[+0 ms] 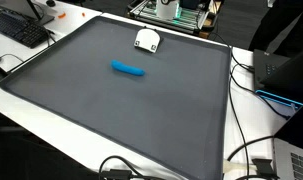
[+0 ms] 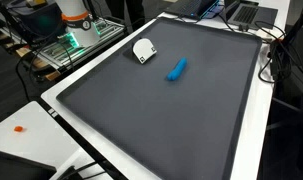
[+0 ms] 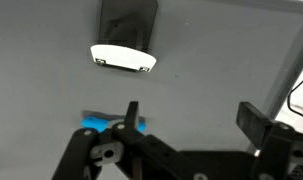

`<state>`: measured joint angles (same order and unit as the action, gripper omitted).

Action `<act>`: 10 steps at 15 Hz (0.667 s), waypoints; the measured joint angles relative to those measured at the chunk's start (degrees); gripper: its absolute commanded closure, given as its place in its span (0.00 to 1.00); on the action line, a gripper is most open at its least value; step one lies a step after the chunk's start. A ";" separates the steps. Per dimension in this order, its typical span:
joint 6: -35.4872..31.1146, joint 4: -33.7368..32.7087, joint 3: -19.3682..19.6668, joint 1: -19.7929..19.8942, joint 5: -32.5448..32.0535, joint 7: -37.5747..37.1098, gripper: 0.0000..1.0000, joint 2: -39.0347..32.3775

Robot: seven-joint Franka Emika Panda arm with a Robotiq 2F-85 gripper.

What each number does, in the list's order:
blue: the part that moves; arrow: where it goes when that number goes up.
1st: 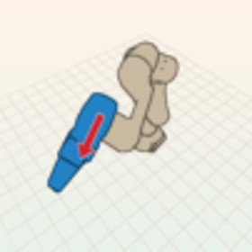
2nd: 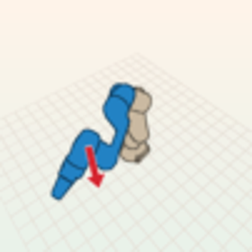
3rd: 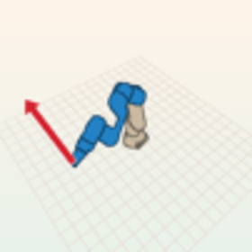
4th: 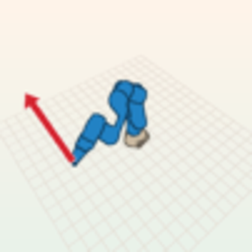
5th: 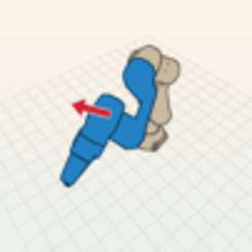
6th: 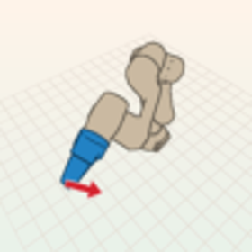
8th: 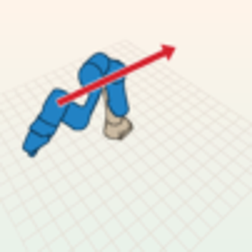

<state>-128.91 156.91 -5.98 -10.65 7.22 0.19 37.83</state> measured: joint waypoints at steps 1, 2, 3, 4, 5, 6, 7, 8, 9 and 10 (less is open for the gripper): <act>0.00 0.00 0.00 0.00 0.00 0.00 0.00 -0.02; 0.00 0.00 0.00 0.00 0.00 0.00 0.00 -0.03; 0.00 0.00 0.00 0.00 0.00 0.00 0.00 -0.03; 0.00 0.00 0.00 0.00 0.00 0.00 0.00 -0.04; 0.00 0.00 0.00 0.00 0.00 0.00 0.00 -0.04; 0.00 0.00 0.00 0.00 0.00 0.00 0.00 -0.04; 0.00 -0.03 0.00 0.00 0.00 0.00 0.00 -0.04; -0.01 -0.09 0.00 0.17 0.03 -1.10 0.00 -0.10; -0.81 -0.10 -0.03 0.59 0.28 -3.49 0.00 -0.38; -1.82 -0.08 -0.05 1.10 0.66 -5.75 0.00 -0.88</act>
<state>-130.73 156.82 -6.03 -9.55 7.89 -5.56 36.96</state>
